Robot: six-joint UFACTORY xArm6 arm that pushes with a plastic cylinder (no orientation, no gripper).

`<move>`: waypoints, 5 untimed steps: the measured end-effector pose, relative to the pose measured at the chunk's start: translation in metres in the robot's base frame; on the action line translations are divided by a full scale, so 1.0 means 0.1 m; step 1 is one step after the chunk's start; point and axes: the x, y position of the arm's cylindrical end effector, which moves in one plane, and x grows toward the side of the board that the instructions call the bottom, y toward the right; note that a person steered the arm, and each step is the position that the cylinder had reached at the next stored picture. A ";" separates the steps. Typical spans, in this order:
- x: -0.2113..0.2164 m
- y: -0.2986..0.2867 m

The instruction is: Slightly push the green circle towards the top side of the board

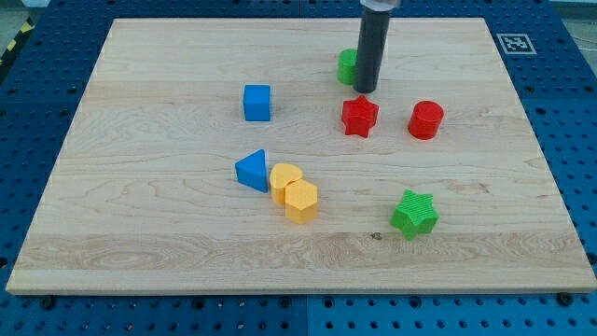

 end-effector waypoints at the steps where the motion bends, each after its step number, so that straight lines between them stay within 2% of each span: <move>1: 0.00 0.16; 3: -0.07 -0.15; 5: 0.09 -0.41</move>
